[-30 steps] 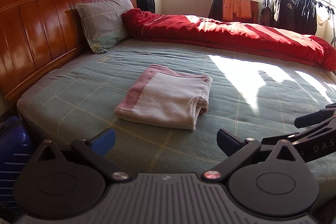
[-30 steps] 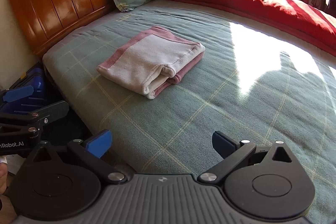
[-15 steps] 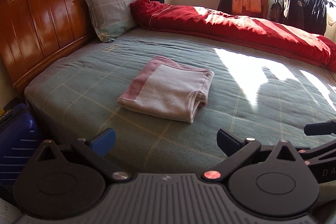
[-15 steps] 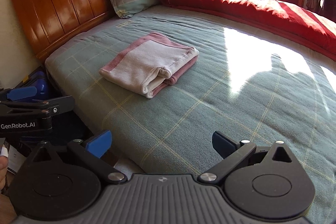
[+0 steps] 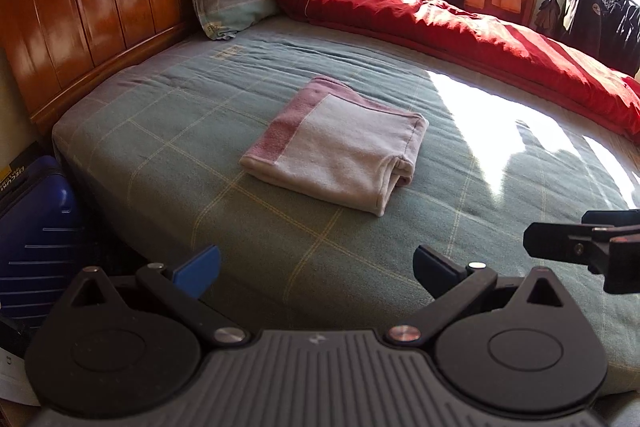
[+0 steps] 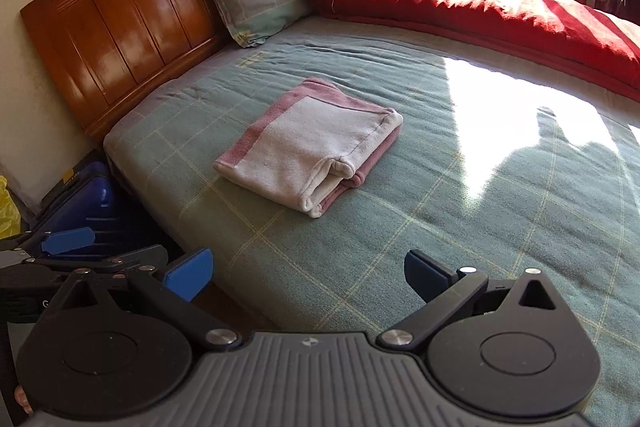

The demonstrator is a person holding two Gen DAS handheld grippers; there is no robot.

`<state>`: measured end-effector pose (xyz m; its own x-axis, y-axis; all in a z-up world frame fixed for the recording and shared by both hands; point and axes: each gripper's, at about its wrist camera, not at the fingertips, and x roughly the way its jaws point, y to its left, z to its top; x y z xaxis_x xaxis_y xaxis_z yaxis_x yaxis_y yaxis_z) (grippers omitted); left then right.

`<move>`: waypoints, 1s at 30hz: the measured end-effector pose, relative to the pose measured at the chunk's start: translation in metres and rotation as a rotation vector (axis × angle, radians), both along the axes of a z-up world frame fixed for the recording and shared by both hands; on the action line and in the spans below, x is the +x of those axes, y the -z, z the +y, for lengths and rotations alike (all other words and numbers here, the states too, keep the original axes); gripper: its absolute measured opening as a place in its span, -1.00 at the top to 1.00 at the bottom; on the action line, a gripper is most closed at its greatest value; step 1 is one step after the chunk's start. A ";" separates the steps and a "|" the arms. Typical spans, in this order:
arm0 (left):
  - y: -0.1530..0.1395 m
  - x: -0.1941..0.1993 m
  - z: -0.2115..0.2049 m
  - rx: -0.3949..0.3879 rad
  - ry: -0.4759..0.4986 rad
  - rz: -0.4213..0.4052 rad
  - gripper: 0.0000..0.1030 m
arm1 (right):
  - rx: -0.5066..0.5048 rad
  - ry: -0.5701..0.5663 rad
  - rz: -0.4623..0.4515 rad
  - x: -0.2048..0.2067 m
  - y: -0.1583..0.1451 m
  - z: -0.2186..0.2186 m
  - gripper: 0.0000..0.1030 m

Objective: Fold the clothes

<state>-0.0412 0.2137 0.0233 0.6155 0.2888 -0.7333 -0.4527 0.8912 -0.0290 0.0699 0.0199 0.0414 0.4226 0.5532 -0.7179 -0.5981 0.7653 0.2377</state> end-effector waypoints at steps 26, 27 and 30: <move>0.020 0.003 0.026 -0.079 -0.024 0.076 -0.99 | -0.118 -0.088 0.009 -0.004 0.016 0.050 -1.00; 0.020 0.003 0.026 -0.080 -0.025 0.078 -0.99 | -0.121 -0.089 0.010 -0.004 0.016 0.051 -1.00; 0.021 0.003 0.027 -0.082 -0.026 0.080 -0.99 | -0.124 -0.091 0.009 -0.003 0.017 0.052 -1.00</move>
<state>-0.0380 0.2410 0.0024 0.5470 0.2405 -0.8018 -0.4793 0.8753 -0.0644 0.0665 0.0723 0.0247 0.3681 0.4960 -0.7865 -0.6650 0.7316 0.1502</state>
